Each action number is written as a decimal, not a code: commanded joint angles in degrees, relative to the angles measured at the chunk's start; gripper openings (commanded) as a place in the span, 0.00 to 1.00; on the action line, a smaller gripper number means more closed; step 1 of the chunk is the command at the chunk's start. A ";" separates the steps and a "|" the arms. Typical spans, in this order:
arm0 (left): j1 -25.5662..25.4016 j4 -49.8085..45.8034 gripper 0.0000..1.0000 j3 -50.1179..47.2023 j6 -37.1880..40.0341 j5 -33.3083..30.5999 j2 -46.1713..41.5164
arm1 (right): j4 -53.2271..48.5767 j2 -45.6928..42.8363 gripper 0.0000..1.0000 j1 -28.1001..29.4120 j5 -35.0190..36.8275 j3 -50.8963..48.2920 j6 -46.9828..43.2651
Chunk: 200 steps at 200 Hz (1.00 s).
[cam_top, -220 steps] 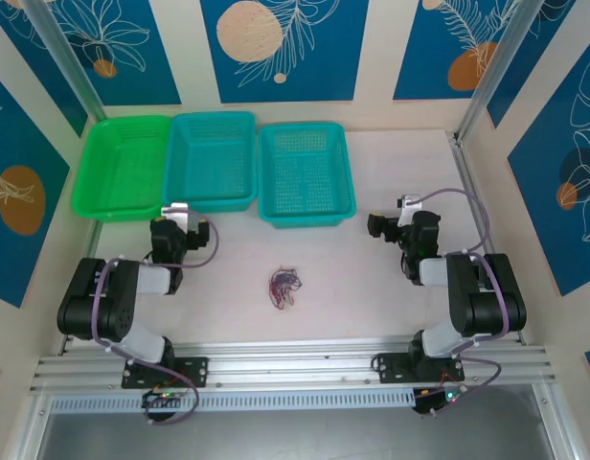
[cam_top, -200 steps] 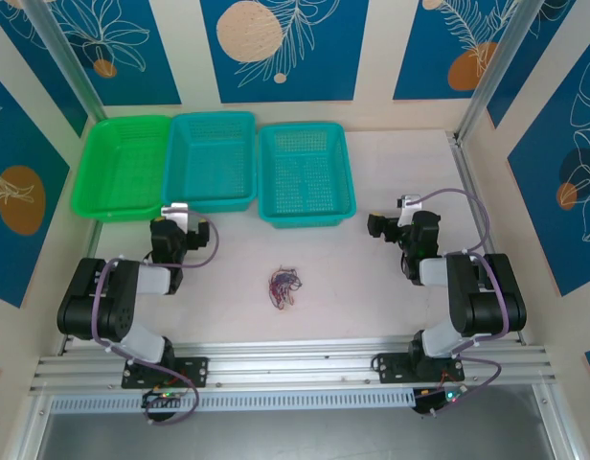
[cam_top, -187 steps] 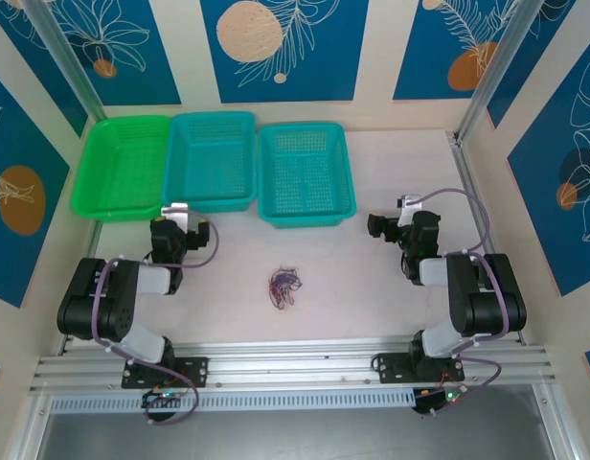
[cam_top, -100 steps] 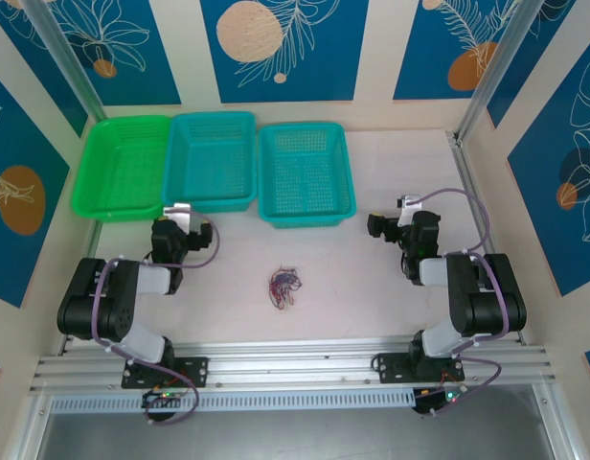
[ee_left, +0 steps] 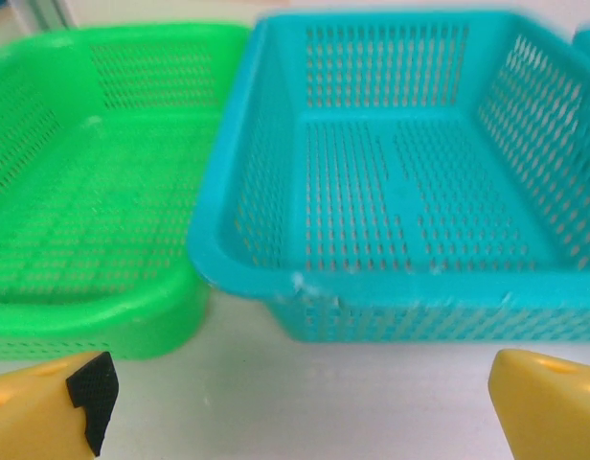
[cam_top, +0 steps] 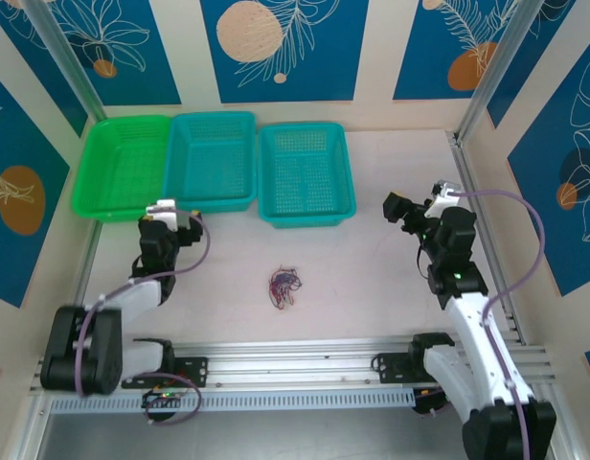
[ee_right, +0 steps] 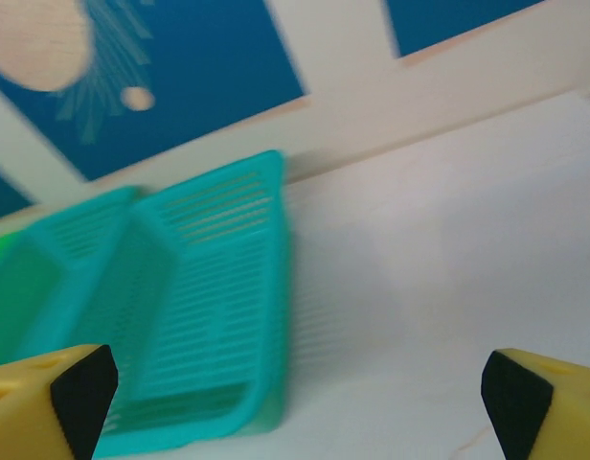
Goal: Untangle the cables
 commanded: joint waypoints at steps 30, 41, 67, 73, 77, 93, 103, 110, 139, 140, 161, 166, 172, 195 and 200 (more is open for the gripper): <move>-2.08 -39.37 0.99 13.72 -24.52 12.56 -9.06 | -29.17 6.21 0.99 19.24 -17.36 10.75 9.20; -3.26 -44.99 0.95 16.45 -28.80 18.90 -8.19 | -30.35 9.95 0.99 25.63 -13.73 12.47 9.65; -8.80 -48.58 0.80 16.04 -38.07 30.73 -7.03 | -29.66 20.82 0.99 36.82 -6.08 16.15 11.20; -10.89 -48.47 0.75 15.46 -39.90 31.62 -7.10 | -28.97 23.23 0.99 37.87 -5.57 16.74 11.70; -12.64 -48.43 0.72 15.05 -41.04 31.64 -7.15 | -28.46 24.64 0.99 38.41 -5.42 17.08 12.30; -20.10 -46.06 0.55 13.02 -46.25 30.78 -7.38 | -24.31 28.97 0.99 39.69 -5.26 16.21 15.34; -23.88 -43.80 0.49 11.75 -50.05 30.52 -7.08 | -21.69 30.95 0.99 40.21 -4.79 15.02 17.53; -25.94 -42.87 0.47 10.94 -52.62 30.33 -6.62 | -20.44 32.19 0.99 40.30 -4.33 14.44 18.98; -30.99 -42.83 0.34 9.25 -57.09 27.05 -4.36 | -17.64 35.75 0.99 40.59 -5.18 13.80 21.53; -31.17 -42.68 0.34 9.24 -57.00 27.05 -4.24 | -17.68 35.90 0.99 40.57 -5.25 13.86 21.54; -32.38 -41.16 0.32 10.11 -54.86 27.66 -0.19 | -17.80 37.67 0.99 41.23 -5.10 15.02 21.27; -32.53 -41.10 0.32 10.45 -54.63 27.56 0.72 | -17.68 38.02 0.99 41.33 -5.09 15.20 21.28; -32.73 -40.82 0.32 10.79 -54.49 27.53 1.71 | -17.76 38.47 0.99 41.50 -5.01 15.42 21.22; -32.99 -37.80 0.32 11.24 -54.51 28.07 4.83 | -17.81 39.66 0.99 42.10 -4.01 15.68 21.89; -33.04 -37.36 0.32 11.37 -54.53 28.22 5.59 | -17.74 39.82 0.99 42.21 -3.68 15.59 22.18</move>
